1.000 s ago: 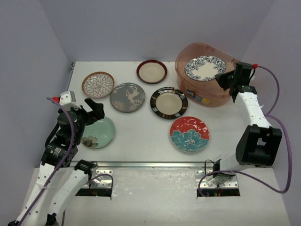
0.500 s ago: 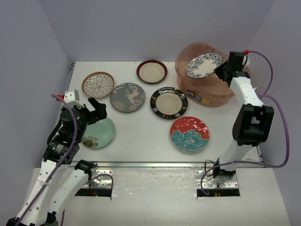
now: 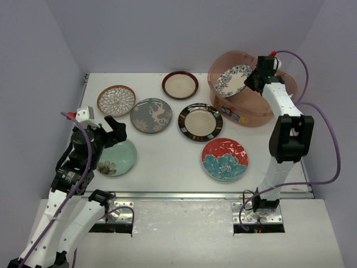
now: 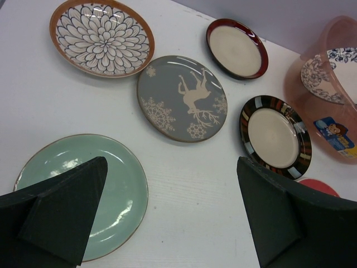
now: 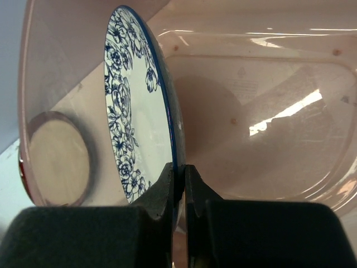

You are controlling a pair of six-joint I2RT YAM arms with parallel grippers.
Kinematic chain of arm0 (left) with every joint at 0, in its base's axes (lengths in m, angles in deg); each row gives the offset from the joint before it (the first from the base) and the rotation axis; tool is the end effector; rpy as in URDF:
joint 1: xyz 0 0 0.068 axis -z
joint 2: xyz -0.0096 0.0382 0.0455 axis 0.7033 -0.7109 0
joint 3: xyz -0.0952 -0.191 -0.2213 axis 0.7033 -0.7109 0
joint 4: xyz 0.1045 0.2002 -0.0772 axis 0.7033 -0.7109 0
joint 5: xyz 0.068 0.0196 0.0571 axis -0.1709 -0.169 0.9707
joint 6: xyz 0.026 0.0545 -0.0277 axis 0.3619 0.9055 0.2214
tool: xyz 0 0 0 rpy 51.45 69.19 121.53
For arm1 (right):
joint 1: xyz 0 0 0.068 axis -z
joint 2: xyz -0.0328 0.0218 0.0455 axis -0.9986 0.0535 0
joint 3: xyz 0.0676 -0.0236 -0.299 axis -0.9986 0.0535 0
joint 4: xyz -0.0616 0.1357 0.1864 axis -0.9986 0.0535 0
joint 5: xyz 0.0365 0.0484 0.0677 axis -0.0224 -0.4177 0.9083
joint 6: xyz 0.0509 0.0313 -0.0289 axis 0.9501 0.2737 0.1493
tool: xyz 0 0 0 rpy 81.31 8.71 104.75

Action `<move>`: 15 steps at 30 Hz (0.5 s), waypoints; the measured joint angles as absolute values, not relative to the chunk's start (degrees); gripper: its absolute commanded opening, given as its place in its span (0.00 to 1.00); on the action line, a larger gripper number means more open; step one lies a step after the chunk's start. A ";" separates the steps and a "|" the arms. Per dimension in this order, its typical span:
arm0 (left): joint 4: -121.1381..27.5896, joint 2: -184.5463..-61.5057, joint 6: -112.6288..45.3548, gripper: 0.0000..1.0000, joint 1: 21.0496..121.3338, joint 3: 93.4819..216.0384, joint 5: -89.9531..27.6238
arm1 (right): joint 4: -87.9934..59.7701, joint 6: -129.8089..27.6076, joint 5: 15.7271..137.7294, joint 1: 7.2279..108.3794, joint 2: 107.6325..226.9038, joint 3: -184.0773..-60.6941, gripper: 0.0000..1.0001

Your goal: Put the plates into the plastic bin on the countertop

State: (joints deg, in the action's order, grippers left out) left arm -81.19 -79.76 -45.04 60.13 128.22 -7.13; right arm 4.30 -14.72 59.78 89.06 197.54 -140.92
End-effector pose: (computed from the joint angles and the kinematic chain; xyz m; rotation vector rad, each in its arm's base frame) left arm 0.0855 -0.0088 0.3425 -0.3100 1.8656 -0.1970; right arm 0.4585 -0.0255 0.3104 0.9314 1.9951 0.2239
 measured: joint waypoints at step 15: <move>-81.19 -79.74 -45.04 1.00 60.54 128.22 -7.03 | 12.32 -19.40 62.63 89.79 208.12 -150.11 0.99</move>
State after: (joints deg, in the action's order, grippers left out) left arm -81.19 -79.74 -45.04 60.54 128.22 -7.03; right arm 12.32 -19.40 62.63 89.79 208.12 -150.11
